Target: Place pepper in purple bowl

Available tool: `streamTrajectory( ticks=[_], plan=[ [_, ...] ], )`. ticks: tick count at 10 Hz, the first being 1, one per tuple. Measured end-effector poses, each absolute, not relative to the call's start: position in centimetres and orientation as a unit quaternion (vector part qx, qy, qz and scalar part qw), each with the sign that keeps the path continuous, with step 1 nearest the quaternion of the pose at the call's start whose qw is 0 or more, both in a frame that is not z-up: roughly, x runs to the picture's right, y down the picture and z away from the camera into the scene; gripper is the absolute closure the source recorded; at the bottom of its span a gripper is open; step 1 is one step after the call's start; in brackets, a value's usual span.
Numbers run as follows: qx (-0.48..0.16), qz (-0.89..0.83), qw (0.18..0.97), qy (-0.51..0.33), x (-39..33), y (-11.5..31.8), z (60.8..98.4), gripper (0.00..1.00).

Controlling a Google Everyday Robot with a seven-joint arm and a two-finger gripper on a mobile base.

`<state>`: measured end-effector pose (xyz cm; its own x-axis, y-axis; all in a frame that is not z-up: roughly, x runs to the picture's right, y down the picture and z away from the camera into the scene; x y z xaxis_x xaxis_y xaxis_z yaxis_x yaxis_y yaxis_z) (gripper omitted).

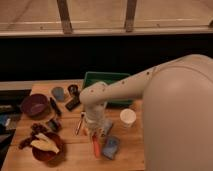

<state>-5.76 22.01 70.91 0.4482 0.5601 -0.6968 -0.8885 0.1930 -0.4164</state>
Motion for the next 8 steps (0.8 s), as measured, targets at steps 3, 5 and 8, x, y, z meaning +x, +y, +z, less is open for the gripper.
streamTrajectory(
  ticks=[3, 5, 8],
  plan=[
    [-0.383, 0.508, 0.761, 0.129, -5.3, 16.6, 70.2, 1.00],
    [-0.381, 0.523, 0.760, 0.062, -5.2, 11.6, 70.5, 1.00],
    [-0.401, 0.508, 0.762, -0.015, -8.9, 5.7, 70.5, 1.00]
  ],
)
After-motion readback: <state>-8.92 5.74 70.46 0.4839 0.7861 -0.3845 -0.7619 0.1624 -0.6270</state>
